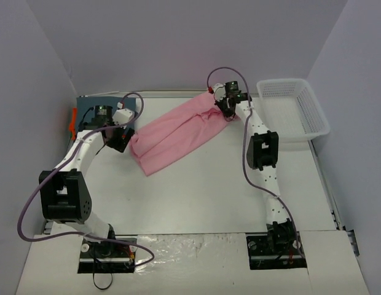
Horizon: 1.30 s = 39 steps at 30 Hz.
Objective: Fold and stack the t-shirts
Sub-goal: Rotate the tshirt 90 degrees
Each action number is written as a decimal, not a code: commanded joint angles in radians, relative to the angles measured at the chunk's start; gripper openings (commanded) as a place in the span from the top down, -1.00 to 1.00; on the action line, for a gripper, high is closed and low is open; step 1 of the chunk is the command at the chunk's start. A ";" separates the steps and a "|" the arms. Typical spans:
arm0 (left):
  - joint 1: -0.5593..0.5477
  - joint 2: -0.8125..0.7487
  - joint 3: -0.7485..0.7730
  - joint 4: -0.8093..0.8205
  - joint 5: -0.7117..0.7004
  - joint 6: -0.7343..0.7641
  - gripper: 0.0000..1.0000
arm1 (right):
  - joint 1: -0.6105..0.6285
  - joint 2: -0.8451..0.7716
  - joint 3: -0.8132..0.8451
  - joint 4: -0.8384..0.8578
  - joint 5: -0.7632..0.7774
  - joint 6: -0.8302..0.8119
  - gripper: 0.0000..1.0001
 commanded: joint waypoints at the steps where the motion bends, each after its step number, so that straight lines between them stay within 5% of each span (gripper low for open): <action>1: 0.005 0.031 0.058 -0.004 -0.021 -0.008 -0.54 | 0.070 0.028 -0.108 0.272 0.038 0.006 1.00; 6: 0.005 0.062 0.088 -0.019 -0.031 -0.030 -0.54 | 0.096 0.040 -0.045 0.341 0.120 0.014 1.00; 21: -0.001 -0.060 0.042 -0.019 0.026 -0.045 -0.57 | 0.102 -0.369 -0.502 0.524 0.525 -0.041 1.00; 27: -0.003 -0.107 0.024 -0.019 0.031 -0.041 -0.60 | 0.148 -0.561 -0.611 0.477 0.389 -0.023 1.00; 31: 0.002 -0.139 -0.010 0.011 0.019 -0.048 -0.60 | 0.202 -0.656 -0.660 0.298 0.114 0.024 1.00; 39: 0.068 -0.323 -0.152 0.116 -0.005 -0.101 -0.73 | 0.372 -0.640 -0.744 0.191 -0.200 0.127 1.00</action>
